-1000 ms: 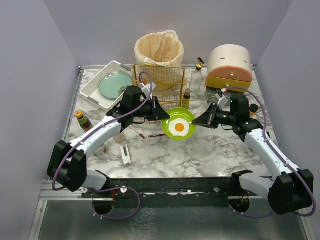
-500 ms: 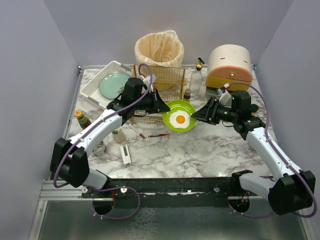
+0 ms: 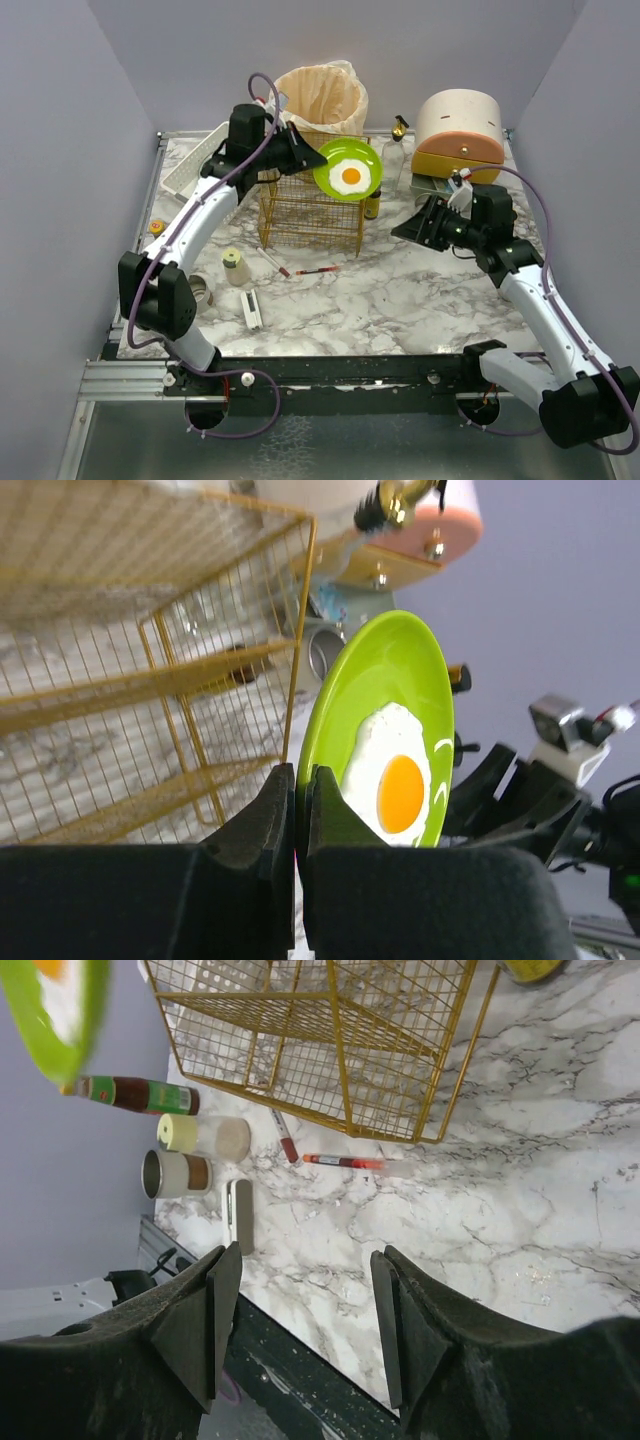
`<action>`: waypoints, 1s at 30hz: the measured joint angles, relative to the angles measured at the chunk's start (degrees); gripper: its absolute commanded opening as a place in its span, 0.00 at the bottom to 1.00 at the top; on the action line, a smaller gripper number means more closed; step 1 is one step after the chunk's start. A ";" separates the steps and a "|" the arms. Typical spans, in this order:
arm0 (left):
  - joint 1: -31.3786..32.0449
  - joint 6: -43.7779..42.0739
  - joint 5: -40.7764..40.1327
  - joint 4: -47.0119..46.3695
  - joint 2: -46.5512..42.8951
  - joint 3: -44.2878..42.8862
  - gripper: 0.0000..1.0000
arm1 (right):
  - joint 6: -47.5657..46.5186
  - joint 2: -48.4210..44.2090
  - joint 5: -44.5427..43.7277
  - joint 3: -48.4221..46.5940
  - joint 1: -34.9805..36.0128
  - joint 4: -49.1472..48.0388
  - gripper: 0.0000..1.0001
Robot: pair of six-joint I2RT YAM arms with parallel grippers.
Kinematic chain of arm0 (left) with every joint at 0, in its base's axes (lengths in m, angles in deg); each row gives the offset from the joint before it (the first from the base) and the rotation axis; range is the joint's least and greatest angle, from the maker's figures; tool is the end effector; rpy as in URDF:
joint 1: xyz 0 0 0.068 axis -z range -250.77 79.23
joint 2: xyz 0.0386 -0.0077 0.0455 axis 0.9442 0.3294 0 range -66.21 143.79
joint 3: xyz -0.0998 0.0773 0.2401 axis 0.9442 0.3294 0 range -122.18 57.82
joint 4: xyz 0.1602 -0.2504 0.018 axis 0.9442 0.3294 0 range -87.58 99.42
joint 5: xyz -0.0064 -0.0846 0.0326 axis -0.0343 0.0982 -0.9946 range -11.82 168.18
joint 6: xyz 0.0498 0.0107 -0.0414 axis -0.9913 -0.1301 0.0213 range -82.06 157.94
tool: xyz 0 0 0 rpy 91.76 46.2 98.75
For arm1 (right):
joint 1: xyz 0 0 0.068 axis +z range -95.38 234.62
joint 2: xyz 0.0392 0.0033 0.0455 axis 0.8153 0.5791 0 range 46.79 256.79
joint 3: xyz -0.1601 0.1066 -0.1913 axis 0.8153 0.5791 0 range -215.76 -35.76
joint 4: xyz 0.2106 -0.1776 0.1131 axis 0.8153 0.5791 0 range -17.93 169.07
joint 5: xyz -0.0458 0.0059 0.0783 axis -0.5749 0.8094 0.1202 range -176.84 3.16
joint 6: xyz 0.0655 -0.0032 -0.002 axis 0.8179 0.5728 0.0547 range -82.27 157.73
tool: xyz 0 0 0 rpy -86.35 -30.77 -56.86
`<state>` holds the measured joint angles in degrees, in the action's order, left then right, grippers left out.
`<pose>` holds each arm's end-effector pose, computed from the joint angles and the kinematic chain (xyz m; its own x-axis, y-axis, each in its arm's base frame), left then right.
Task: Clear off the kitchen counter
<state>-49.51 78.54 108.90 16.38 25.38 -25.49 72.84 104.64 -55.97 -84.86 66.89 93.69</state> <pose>0.3874 -0.1790 0.3496 -0.7574 -0.3057 -0.5770 0.3417 0.5675 -0.7491 0.2598 0.0836 0.2920 -0.7579 0.3403 -0.5566 -0.2190 0.6710 0.7084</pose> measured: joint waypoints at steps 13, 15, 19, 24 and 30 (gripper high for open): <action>-6.32 0.57 -0.17 4.85 15.69 -28.09 0.00 | -3.34 -2.34 -3.41 0.02 0.00 5.20 0.62; -6.69 0.57 -0.76 6.49 19.28 -33.22 0.00 | -3.72 -2.82 -3.76 0.02 0.00 5.53 0.62; -7.43 1.05 -2.62 8.94 25.92 -43.23 0.00 | -4.33 -3.96 -4.37 0.02 -0.02 6.36 0.62; -8.48 1.79 -5.60 9.92 31.43 -50.77 0.00 | -5.11 -4.74 -4.87 0.00 0.00 7.87 0.62; -10.03 0.52 -10.71 9.70 36.94 -57.51 0.00 | -5.81 -5.05 -5.64 -0.35 0.00 8.87 0.62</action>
<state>-59.55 79.06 98.19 26.08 62.32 -82.99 67.03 99.59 -61.61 -85.21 66.89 102.57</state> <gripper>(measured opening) 0.047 0.621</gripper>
